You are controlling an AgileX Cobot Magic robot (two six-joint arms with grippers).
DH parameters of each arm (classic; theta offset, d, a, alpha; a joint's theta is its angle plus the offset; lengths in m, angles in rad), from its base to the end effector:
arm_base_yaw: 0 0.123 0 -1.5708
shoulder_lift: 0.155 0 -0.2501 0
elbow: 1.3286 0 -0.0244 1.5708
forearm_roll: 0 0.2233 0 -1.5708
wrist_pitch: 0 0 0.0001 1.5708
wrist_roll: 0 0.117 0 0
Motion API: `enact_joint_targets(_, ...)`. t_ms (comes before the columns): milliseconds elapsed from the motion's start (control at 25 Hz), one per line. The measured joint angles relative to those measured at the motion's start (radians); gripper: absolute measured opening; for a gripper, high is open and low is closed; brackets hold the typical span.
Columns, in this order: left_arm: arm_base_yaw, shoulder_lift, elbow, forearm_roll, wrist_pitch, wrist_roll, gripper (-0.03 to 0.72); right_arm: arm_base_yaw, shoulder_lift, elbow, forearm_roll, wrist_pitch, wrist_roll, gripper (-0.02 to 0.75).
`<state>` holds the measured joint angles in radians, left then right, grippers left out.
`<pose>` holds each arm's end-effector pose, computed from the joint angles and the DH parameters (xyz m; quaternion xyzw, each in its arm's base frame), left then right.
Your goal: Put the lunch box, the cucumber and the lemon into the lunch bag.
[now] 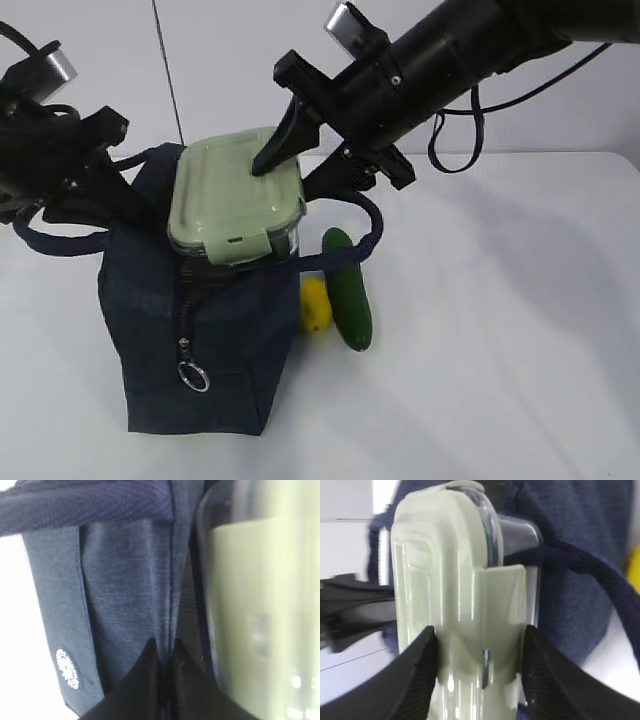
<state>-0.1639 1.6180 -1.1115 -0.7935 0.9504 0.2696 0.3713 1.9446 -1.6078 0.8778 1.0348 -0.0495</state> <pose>0.2839 -0.1158 0.2107 0.0099 0.9375 -0.3300 0.1102 0.3358 0.2138 0.2304 -0.0280 0.9102 0.4082 0.0646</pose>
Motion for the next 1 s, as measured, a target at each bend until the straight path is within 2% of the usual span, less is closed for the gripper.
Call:
enact_joint_targets(360,0.000,0.000,0.000,-0.081,0.011,0.044,0.000,0.020,0.011,-0.002,-0.121,-0.025,0.055,0.365)
enact_joint_targets(1000,0.000,0.000,0.000,-0.113,0.041,0.065,0.000,0.154,0.084,-0.021,-0.183,-0.099,0.071,0.365)
